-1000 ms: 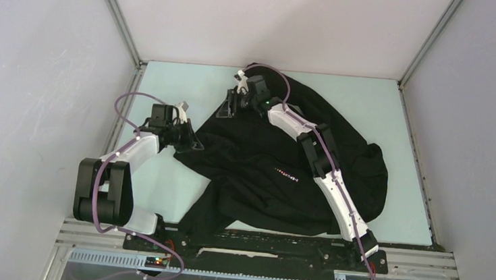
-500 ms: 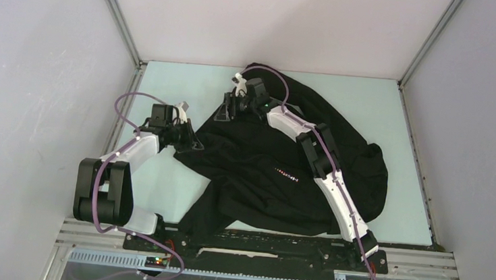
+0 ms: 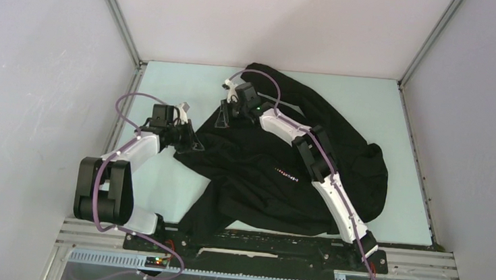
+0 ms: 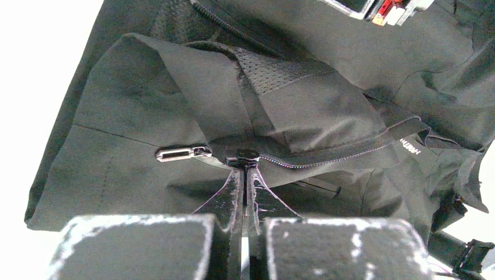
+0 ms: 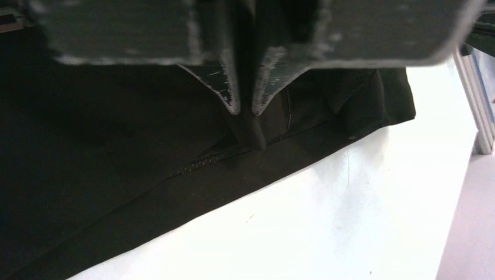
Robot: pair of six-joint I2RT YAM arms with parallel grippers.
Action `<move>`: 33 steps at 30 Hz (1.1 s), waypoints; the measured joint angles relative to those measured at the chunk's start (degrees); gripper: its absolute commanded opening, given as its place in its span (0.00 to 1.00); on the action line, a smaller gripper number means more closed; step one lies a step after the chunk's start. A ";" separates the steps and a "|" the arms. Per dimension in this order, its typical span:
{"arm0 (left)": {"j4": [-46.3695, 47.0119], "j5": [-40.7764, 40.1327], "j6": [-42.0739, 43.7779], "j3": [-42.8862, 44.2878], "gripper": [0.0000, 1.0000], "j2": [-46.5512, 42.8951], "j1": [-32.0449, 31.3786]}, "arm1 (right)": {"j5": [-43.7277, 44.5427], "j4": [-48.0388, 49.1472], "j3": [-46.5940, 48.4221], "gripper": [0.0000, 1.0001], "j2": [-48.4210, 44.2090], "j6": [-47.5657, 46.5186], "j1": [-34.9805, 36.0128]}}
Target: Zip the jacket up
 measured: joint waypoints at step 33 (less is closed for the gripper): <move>8.96 -2.95 5.84 -2.73 0.00 -15.93 -2.73 | -1.53 21.38 -38.58 0.00 -33.20 -11.91 2.27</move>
